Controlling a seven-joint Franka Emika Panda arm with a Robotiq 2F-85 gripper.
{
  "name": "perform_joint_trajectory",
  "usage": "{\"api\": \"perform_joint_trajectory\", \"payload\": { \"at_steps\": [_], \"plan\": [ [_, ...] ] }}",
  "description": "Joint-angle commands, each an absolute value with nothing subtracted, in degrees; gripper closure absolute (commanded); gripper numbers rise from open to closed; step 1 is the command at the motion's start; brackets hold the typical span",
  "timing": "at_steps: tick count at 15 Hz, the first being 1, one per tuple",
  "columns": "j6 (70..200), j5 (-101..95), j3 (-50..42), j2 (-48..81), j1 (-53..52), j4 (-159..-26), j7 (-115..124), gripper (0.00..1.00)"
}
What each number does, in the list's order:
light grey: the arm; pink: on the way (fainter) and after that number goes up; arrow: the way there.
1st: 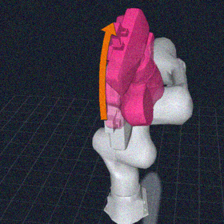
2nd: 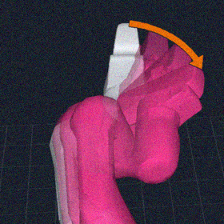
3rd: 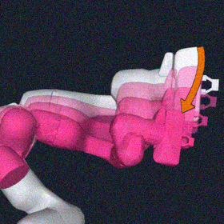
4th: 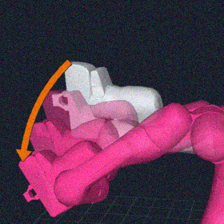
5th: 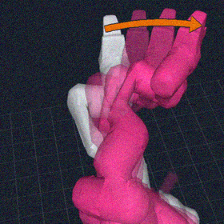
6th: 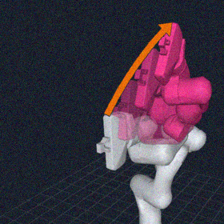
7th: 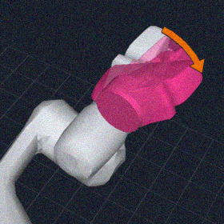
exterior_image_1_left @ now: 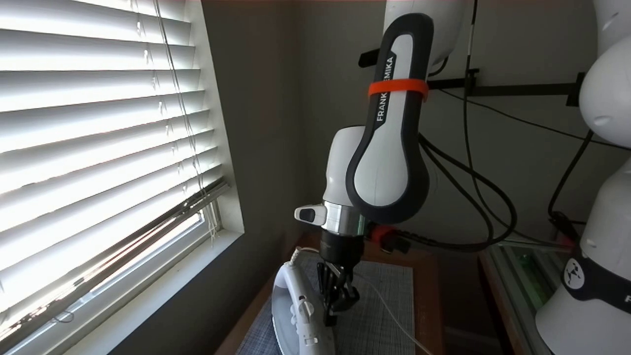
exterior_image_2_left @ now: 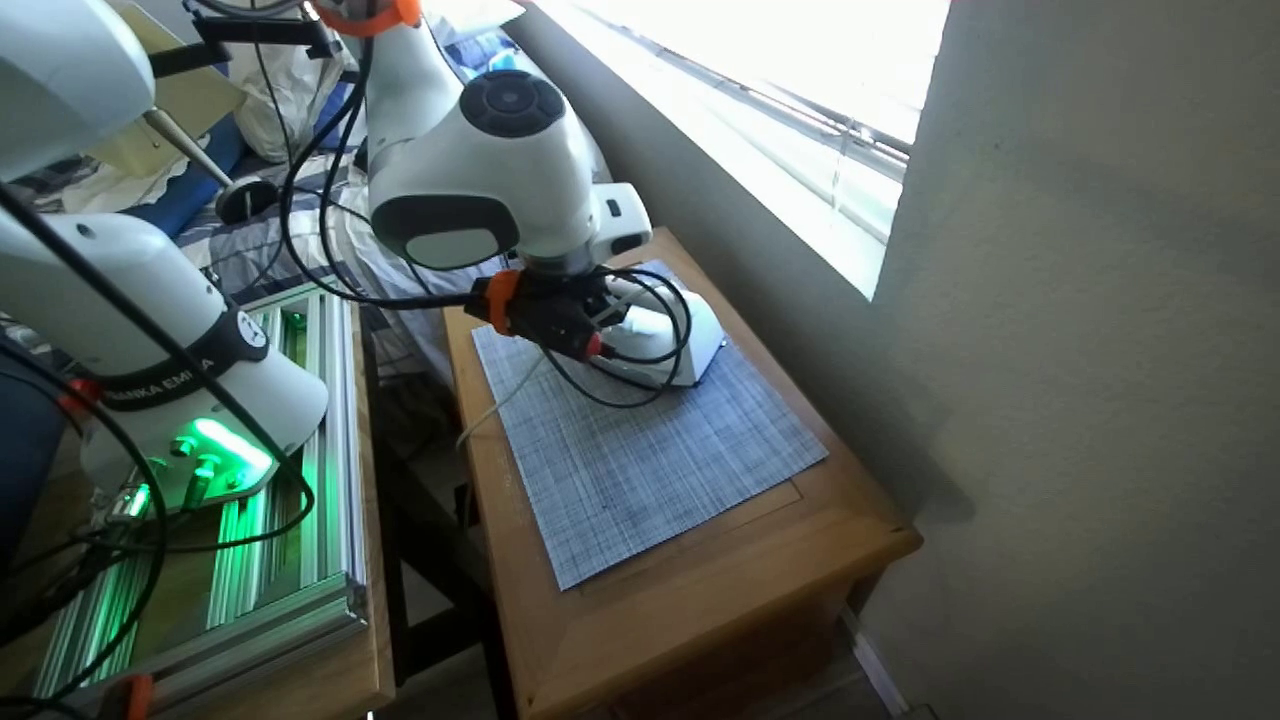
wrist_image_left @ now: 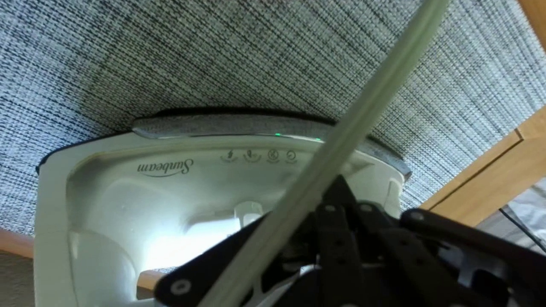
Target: Slightly move the iron
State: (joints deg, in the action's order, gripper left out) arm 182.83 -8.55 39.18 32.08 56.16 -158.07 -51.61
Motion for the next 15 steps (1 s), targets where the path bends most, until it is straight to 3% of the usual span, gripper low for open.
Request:
{"api": "perform_joint_trajectory", "payload": {
  "at_steps": [1,15],
  "plan": [
    [183.9,-11.7,36.6,31.3,53.1,-157.9,-45.5,1.0],
    [188.1,-16.8,29.6,31.0,46.1,-157.6,-30.6,1.0]
  ]
}}
